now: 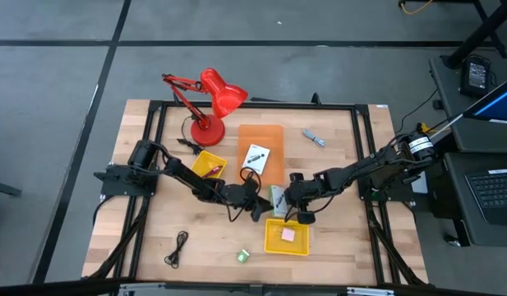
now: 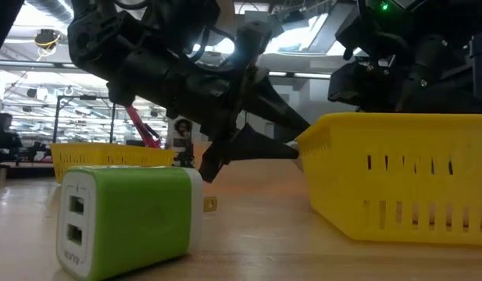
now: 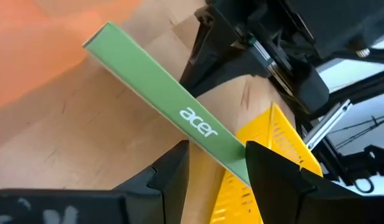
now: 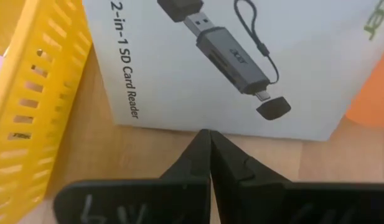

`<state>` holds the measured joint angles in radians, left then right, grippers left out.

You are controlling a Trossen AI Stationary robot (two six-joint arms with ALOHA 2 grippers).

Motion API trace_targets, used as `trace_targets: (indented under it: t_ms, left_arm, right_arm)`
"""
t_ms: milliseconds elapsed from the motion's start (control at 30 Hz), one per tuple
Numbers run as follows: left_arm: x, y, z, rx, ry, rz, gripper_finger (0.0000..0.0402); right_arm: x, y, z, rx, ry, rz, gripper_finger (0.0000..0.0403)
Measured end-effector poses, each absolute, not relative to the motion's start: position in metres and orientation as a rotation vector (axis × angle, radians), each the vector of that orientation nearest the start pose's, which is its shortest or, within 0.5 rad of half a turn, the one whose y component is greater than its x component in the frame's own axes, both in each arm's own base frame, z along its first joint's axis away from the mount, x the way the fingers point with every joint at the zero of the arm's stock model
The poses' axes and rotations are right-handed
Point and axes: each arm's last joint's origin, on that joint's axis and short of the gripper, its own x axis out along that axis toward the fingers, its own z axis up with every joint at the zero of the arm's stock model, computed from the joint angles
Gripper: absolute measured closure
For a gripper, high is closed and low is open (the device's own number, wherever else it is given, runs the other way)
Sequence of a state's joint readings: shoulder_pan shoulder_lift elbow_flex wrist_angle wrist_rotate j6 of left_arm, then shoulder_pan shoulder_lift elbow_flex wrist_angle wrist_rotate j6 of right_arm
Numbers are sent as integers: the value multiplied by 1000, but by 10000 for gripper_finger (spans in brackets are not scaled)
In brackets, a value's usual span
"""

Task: Pick and place items into bin
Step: Put the card reader box into the orange bin

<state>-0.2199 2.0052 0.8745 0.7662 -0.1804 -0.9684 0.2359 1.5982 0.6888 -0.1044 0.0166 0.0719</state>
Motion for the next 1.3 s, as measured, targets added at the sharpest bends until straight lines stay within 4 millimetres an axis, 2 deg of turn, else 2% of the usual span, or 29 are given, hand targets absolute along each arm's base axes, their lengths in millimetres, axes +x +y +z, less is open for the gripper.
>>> trace_targets:
  t_ms: [433, 733, 1300]
  left_arm:
    - [374, -66, 114, -984, 317, 181, 249]
    - [376, -65, 117, -1009, 271, 186, 249]
    - [375, -63, 114, -1088, 308, 199, 249]
  right_arm:
    - [269, 64, 129, -66, 1004, 165, 403]
    - [270, 65, 130, -65, 992, 168, 403]
    - [272, 64, 131, -92, 969, 161, 403]
